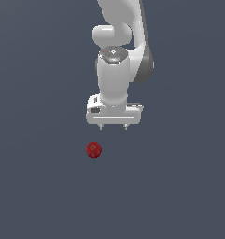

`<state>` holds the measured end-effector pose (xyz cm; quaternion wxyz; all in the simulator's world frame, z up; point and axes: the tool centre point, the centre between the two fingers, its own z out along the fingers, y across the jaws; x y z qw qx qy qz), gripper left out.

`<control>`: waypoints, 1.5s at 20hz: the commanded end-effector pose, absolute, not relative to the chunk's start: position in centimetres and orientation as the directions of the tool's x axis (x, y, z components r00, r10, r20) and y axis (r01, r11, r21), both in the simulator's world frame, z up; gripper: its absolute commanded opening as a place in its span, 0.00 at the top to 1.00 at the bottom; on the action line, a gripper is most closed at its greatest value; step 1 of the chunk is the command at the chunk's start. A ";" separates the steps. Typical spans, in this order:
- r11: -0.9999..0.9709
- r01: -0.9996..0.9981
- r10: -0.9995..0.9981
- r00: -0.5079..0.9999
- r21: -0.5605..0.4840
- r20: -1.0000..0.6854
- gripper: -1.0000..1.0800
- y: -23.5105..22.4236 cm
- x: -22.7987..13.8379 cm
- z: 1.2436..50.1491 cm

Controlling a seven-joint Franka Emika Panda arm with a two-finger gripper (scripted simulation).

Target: Pick up the object and move it to a goal position.

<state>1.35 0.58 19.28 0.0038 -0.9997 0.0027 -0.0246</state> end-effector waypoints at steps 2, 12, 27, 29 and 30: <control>-1.000 -0.005 -0.006 0.999 -0.008 0.050 0.04 0.6 1.4 19.3; -1.000 -0.007 -0.007 0.997 -0.007 0.080 0.04 -0.3 1.7 20.8; -0.998 0.068 0.068 0.995 0.003 0.070 0.04 -1.1 2.2 19.6; -0.995 0.096 0.096 0.993 0.006 0.066 0.04 -1.5 2.3 19.2; -0.994 0.112 0.112 0.992 0.008 0.064 0.04 -1.7 2.4 19.0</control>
